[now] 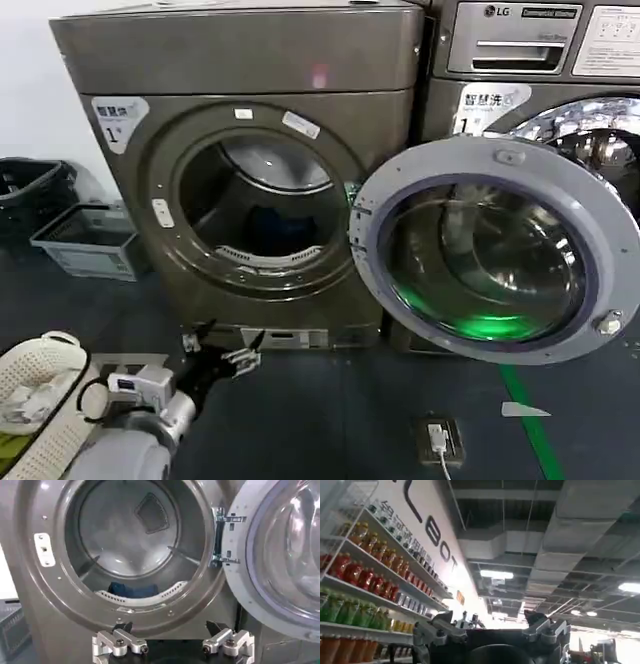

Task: Grasp the clothes from the dryer.

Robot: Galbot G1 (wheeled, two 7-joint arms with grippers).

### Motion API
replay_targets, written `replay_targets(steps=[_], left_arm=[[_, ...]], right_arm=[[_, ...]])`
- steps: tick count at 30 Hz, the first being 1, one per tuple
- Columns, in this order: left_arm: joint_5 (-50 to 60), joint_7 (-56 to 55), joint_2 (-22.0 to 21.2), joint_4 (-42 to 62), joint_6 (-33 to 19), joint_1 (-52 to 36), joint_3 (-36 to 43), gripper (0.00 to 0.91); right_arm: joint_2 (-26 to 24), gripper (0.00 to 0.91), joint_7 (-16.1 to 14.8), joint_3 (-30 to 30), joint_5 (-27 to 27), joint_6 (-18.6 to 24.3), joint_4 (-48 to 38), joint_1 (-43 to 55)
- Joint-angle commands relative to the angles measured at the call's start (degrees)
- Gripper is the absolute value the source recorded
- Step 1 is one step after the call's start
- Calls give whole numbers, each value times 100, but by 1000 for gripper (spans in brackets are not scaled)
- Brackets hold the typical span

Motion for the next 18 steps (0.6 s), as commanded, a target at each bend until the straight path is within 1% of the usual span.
replay_targets(steps=[1,18], left_arm=[[3,-4,-7,18,281,8,2,907],[7,-2,-5,48,281,14,-26,907]], right_arm=[[7,907,-4,6,12,4,9,5],[65,907,-12,15,40,16,37,10]])
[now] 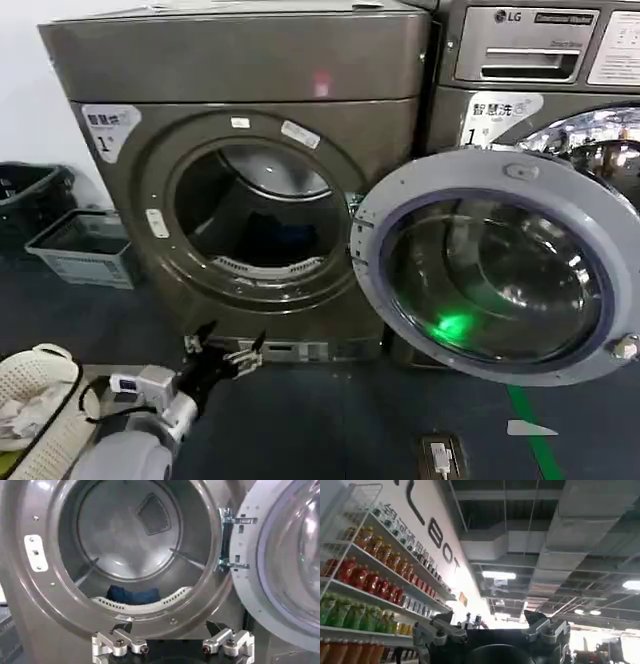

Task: Grasp the clothes from the dryer.

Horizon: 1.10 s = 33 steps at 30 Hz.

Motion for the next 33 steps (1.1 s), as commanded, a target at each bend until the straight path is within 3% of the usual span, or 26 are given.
replay_targets(steps=[1,33], left_arm=[[9,1,-8,11,281,13,7,907],[-11,-38,7,85,281,63,3,907]], right_arm=[[6,907,1,5,22,5,-13,0],[18,907,-2,0,24,-2,-11,-25]])
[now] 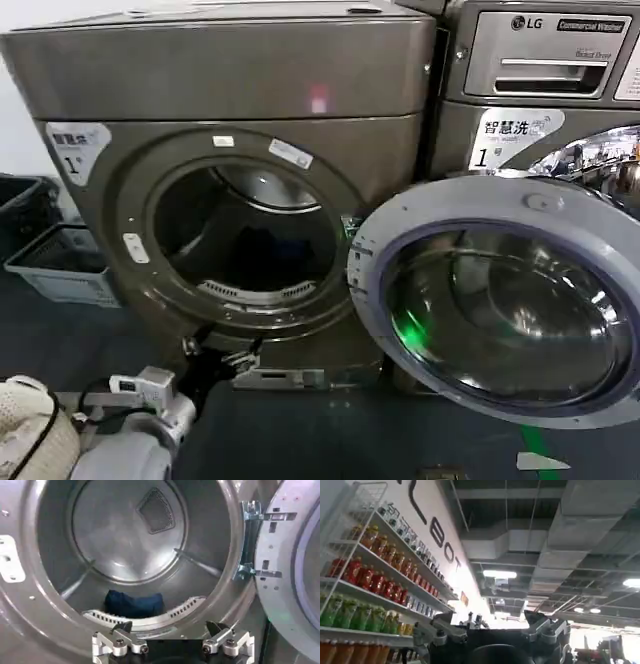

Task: Grasp the clothes from the dryer.

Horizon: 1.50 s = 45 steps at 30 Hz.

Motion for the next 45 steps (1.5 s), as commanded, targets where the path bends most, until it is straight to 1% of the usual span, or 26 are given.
replay_targets(steps=[1,24,45], left_arm=[[2,-2,1,11,281,6,9,907],[51,-23,-23,163,281,-47,38,907],[111,-29,-8,64,281,-6,3,907]], right_arm=[[3,907,2,-4,3,-4,19,2],[-37,907,-2,4,-17,5,-43,32],[-15,907,-1,49,8,5,-75,-19]])
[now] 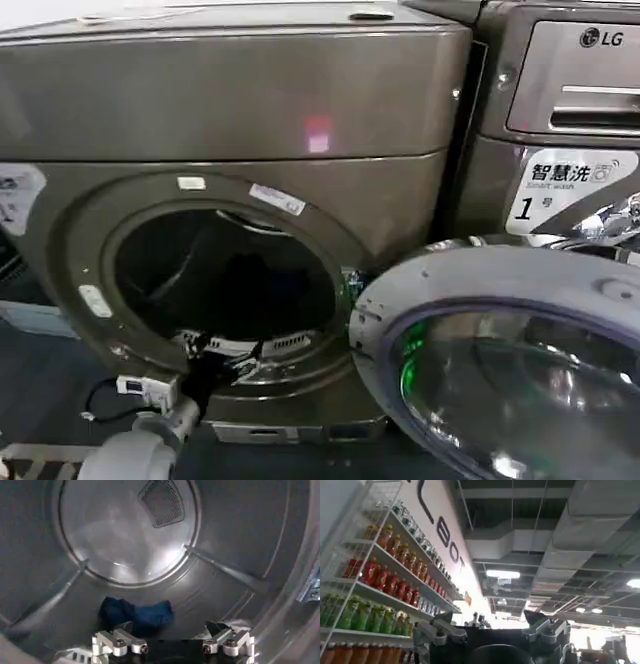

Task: Grasp the clothes from the dryer.

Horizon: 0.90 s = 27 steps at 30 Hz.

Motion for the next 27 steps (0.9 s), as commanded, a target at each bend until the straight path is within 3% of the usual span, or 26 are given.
replay_targets(steps=[1,18,27], left_arm=[[7,1,8,-38,281,7,-7,907],[77,-9,-6,58,281,-89,33,907],[315,-107,51,613,281,-593,109,907]], right_arm=[[-4,907,2,10,6,-2,-4,-1],[27,907,37,-8,2,90,-34,-19],[23,907,38,-51,3,111,-35,-3]])
